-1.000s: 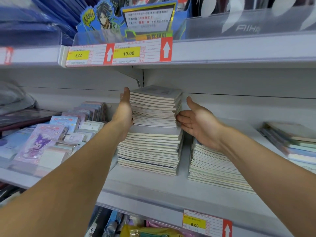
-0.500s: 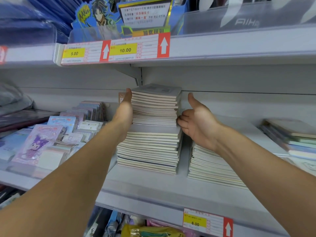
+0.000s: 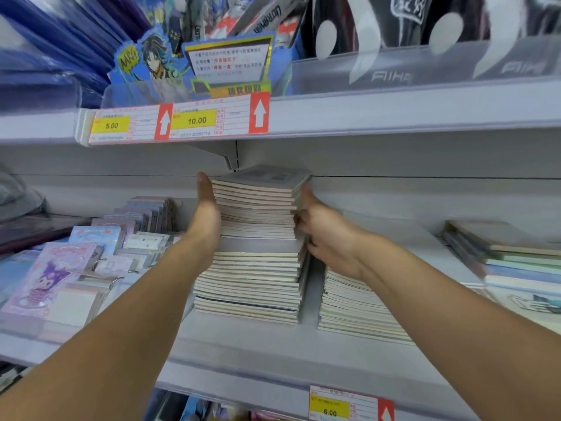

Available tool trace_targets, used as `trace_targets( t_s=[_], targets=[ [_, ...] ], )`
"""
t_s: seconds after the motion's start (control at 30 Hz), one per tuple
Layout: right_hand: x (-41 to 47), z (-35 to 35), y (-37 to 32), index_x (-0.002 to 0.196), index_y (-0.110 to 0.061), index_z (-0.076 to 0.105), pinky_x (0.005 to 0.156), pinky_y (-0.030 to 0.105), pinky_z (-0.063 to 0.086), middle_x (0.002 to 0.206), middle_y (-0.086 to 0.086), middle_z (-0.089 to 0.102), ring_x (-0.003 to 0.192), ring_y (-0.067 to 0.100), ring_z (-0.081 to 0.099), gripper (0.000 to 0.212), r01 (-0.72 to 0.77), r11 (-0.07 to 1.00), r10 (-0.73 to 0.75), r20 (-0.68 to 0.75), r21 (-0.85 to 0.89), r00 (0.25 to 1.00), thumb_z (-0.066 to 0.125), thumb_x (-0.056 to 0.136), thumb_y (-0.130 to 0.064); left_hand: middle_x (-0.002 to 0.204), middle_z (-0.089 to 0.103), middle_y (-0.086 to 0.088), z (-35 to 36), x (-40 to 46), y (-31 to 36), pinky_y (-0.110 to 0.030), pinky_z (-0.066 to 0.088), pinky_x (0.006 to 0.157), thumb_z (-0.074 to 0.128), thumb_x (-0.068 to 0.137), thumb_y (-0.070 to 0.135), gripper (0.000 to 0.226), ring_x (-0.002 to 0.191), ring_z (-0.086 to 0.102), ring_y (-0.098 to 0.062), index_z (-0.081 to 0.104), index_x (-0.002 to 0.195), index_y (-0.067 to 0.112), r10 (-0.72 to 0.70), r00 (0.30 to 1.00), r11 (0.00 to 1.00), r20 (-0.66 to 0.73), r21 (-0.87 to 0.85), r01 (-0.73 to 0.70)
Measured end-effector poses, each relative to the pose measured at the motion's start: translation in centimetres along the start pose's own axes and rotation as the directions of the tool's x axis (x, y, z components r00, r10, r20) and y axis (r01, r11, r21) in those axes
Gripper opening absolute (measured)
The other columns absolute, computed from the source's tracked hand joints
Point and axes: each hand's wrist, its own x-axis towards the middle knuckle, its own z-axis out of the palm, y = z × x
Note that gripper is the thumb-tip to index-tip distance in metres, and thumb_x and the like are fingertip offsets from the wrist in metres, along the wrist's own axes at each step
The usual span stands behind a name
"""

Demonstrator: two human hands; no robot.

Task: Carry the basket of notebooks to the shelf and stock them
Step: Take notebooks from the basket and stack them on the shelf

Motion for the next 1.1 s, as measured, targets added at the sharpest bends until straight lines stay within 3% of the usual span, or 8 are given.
trace_targets(
  t_s=[0.17, 0.4, 0.53, 0.67, 0.8, 0.87, 0.97, 1.1],
  targets=[
    [-1.7, 0.0, 0.3, 0.157, -0.016, 0.020, 0.123, 0.033, 0.009, 0.161, 0.001, 0.026, 0.149, 0.016, 0.024, 0.099, 0.038, 0.973, -0.051, 0.054, 0.226, 0.997, 0.009, 0.085, -0.082, 0.155, 0.036, 0.000, -0.1, -0.9, -0.5, -0.048, 0.012, 0.122, 0.014, 0.058, 0.098, 0.120, 0.144, 0.030, -0.023, 0.037, 0.150, 0.024, 0.052, 0.999, 0.988, -0.015, -0.142, -0.054],
    [-2.1, 0.3, -0.5, 0.157, -0.024, 0.021, 0.116, 0.024, 0.011, 0.160, -0.008, 0.029, 0.146, 0.006, 0.027, 0.093, 0.039, 0.994, -0.049, 0.098, 0.098, 0.994, 0.002, 0.087, -0.080, 0.155, 0.036, 0.002, 0.1, 0.1, -0.7, -0.046, 0.015, 0.121, 0.014, 0.032, 0.102, 0.138, 0.144, 0.031, -0.024, 0.030, 0.151, 0.034, 0.038, 0.999, 0.998, -0.036, -0.056, -0.040],
    [-1.5, 0.1, -0.7, 0.156, -0.019, 0.024, 0.118, 0.027, 0.022, 0.155, -0.005, 0.037, 0.137, 0.012, 0.045, 0.094, 0.053, 0.993, -0.056, 0.021, 0.103, 0.998, 0.006, 0.088, -0.080, 0.157, 0.032, 0.001, -0.1, 0.0, -0.4, -0.044, 0.014, 0.121, 0.017, 0.060, 0.094, 0.115, 0.145, 0.028, -0.022, 0.025, 0.154, 0.027, 0.017, 1.000, 0.994, -0.006, -0.108, -0.018],
    [-0.8, 0.6, -0.1, 0.155, -0.033, 0.030, 0.124, 0.036, 0.013, 0.155, -0.011, 0.039, 0.145, 0.009, 0.032, 0.096, 0.054, 0.991, -0.056, 0.012, 0.121, 0.998, 0.007, 0.080, -0.089, 0.159, 0.026, 0.002, -0.2, -0.3, -0.7, -0.045, 0.011, 0.122, 0.023, 0.052, 0.095, 0.123, 0.147, 0.022, -0.022, 0.022, 0.154, 0.026, 0.053, 0.998, 0.992, 0.036, -0.120, -0.049],
    [0.5, 1.0, 0.5, 0.156, -0.039, 0.016, 0.124, 0.042, 0.005, 0.163, -0.014, 0.018, 0.151, 0.009, 0.014, 0.119, -0.007, 0.999, 0.008, -0.025, 0.037, 1.000, 0.016, 0.055, -0.102, 0.148, 0.040, 0.006, 0.0, -0.2, -0.3, -0.041, 0.020, 0.118, 0.009, 0.081, 0.084, 0.094, 0.141, 0.033, -0.025, 0.027, 0.152, 0.025, 0.037, 0.997, 0.995, -0.062, 0.092, -0.032],
    [0.9, 0.8, 0.5, 0.156, -0.040, 0.012, 0.124, 0.042, 0.003, 0.164, -0.014, 0.013, 0.151, 0.008, 0.011, 0.117, -0.005, 1.000, 0.006, -0.015, 0.016, 1.000, 0.015, 0.057, -0.102, 0.156, 0.034, 0.000, 0.2, -0.2, -0.3, -0.041, 0.016, 0.119, 0.006, 0.086, 0.079, 0.087, 0.144, 0.029, -0.025, 0.024, 0.153, 0.026, 0.034, 0.997, 0.990, -0.068, 0.137, -0.025],
    [0.2, 0.7, 0.7, 0.155, -0.042, 0.021, 0.124, 0.037, 0.006, 0.160, -0.018, 0.024, 0.149, 0.005, 0.019, 0.097, 0.071, 0.997, -0.073, 0.049, 0.042, 0.996, 0.011, 0.074, -0.094, 0.161, 0.020, -0.005, 0.9, -1.4, -0.1, -0.047, 0.007, 0.120, 0.007, 0.092, 0.072, 0.081, 0.148, 0.016, -0.030, 0.017, 0.155, 0.022, 0.038, 0.995, 0.980, -0.088, 0.196, -0.020],
    [0.1, 0.5, 0.5, 0.139, -0.032, 0.051, 0.115, 0.034, 0.034, 0.134, -0.007, 0.061, 0.126, 0.011, 0.053, 0.073, 0.165, 0.984, -0.158, -0.102, 0.062, 0.982, 0.029, 0.088, -0.080, 0.136, 0.051, -0.002, 0.7, -0.8, -0.7, -0.037, 0.036, 0.102, 0.037, 0.103, 0.033, 0.045, 0.119, 0.050, -0.025, 0.034, 0.146, 0.020, 0.322, 0.944, 0.930, -0.074, 0.209, -0.301]
  ],
)
